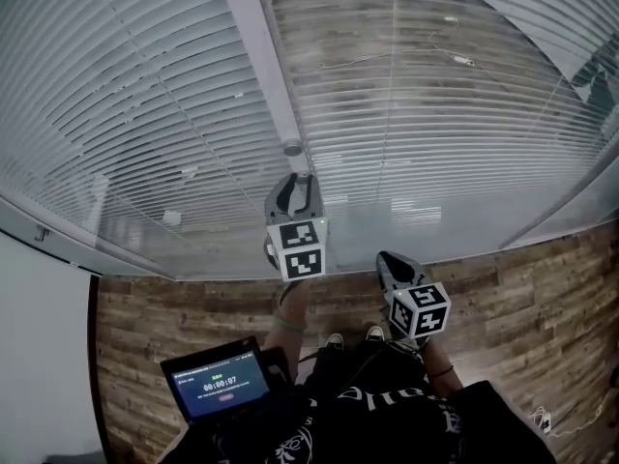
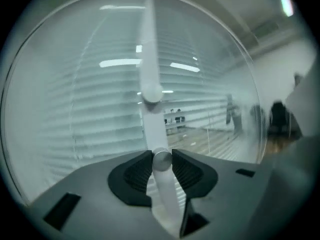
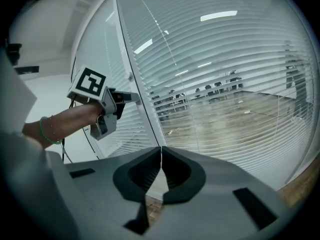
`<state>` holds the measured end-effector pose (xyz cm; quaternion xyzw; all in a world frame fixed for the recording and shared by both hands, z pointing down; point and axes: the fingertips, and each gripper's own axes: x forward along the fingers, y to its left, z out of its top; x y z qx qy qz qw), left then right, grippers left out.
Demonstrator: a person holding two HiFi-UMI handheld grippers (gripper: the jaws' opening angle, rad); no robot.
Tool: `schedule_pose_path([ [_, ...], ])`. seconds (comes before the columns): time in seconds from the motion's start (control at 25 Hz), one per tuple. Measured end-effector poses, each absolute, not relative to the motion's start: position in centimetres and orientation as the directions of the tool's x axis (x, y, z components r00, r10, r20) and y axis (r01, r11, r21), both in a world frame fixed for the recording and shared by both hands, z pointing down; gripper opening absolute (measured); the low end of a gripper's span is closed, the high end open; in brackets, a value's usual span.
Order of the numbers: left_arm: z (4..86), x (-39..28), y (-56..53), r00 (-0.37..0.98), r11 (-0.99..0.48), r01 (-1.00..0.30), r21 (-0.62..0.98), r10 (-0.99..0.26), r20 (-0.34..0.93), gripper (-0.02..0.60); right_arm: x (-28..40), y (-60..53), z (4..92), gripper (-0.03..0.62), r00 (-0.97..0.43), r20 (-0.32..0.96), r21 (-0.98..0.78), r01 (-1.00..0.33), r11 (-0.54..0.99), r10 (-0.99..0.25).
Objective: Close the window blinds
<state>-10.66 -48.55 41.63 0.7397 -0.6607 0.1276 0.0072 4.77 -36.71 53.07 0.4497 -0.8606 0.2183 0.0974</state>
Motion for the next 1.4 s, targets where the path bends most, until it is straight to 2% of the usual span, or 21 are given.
schedule_pose_path([
  [0.08, 41.9, -10.2, -48.6, 0.044, -0.129, -0.890, -0.438, -0.979, 0.198, 0.126, 5.1, -36.8, 53.3, 0.020, -0.571, 0.369, -0.290, -0.821, 0.492, -0.733],
  [0.16, 42.0, -9.9, -48.6, 0.053, -0.140, -0.869, -0.474, -0.980, 0.193, 0.126, 5.3, -36.9, 53.5, 0.020, -0.566, 0.373, -0.292, -0.824, 0.486, -0.735],
  [0.32, 41.5, -9.8, -48.3, 0.176, -0.209, -0.963, -0.172, -0.966, 0.192, 0.128, 5.2, -37.0, 53.6, 0.020, -0.571, 0.373, -0.299, -0.820, 0.488, -0.732],
  [0.4, 40.9, -9.4, -48.0, 0.262, -0.256, -0.965, 0.060, -0.953, 0.154, 0.177, 4.9, -37.1, 53.7, 0.020, -0.576, 0.375, -0.301, -0.817, 0.492, -0.727],
  [0.48, 40.2, -9.8, -47.9, 0.316, -0.277, -0.911, 0.305, -0.945, 0.085, 0.210, 4.5, -37.3, 53.8, 0.020, -0.582, 0.378, -0.302, -0.812, 0.499, -0.720],
  [0.56, 40.2, -10.5, -47.8, 0.351, -0.283, -0.790, 0.545, -0.936, 0.022, 0.210, 4.2, -37.3, 53.9, 0.020, -0.590, 0.380, -0.302, -0.807, 0.507, -0.712],
  [0.68, 41.3, -10.4, -48.0, 0.406, -0.270, -0.488, 0.830, -0.912, -0.058, 0.210, 4.0, -37.1, 53.9, 0.020, -0.593, 0.384, -0.301, -0.805, 0.512, -0.707],
  [0.76, 41.8, -10.6, -48.2, 0.400, -0.250, -0.334, 0.909, -0.911, -0.104, 0.203, 3.9, -37.1, 53.9, 0.020, -0.594, 0.386, -0.298, -0.804, 0.514, -0.706],
  [0.8, 41.9, -10.9, -48.4, 0.386, -0.241, -0.279, 0.929, -0.914, -0.121, 0.173, 3.8, -37.2, 54.0, 0.020, -0.595, 0.387, -0.297, -0.804, 0.515, -0.704],
  [0.84, 42.0, -11.1, -48.6, 0.371, -0.233, -0.236, 0.943, -0.919, -0.134, 0.143, 3.7, -37.2, 54.1, 0.020, -0.595, 0.389, -0.297, -0.804, 0.516, -0.703],
  [0.92, 42.2, -11.4, -48.8, 0.358, -0.223, -0.187, 0.957, -0.923, -0.145, 0.130, 3.7, -37.2, 54.2, 0.020, -0.593, 0.394, -0.298, -0.805, 0.512, -0.703],
  [1.0, 42.2, -11.4, -48.9, 0.363, -0.219, -0.217, 0.951, -0.923, -0.130, 0.129, 4.0, -37.2, 54.4, 0.020, -0.587, 0.400, -0.297, -0.810, 0.506, -0.704],
  [1.04, 42.1, -11.3, -48.9, 0.365, -0.215, -0.273, 0.938, -0.925, -0.106, 0.126, 4.1, -37.2, 54.5, 0.020, -0.583, 0.402, -0.295, -0.812, 0.503, -0.706],
  [1.12, 42.1, -11.1, -48.7, 0.362, -0.209, -0.473, 0.856, -0.932, -0.027, 0.126, 4.4, -37.1, 54.6, 0.020, -0.576, 0.406, -0.291, -0.818, 0.497, -0.710],
  [1.24, 42.0, -11.1, -48.6, 0.318, -0.196, -0.774, 0.602, -0.943, 0.101, 0.126, 4.8, -37.1, 54.9, 0.020, -0.567, 0.411, -0.287, -0.823, 0.489, -0.714],
  [1.32, 41.7, -11.2, -48.6, 0.268, -0.183, -0.895, 0.406, -0.949, 0.163, 0.126, 5.1, -37.1, 55.0, 0.020, -0.562, 0.414, -0.289, -0.827, 0.482, -0.716],
  [1.4, 41.7, -10.9, -48.5, 0.207, -0.178, -0.973, 0.143, -0.953, 0.220, 0.126, 5.3, -37.0, 55.1, 0.020, -0.557, 0.418, -0.291, -0.831, 0.475, -0.718],
])
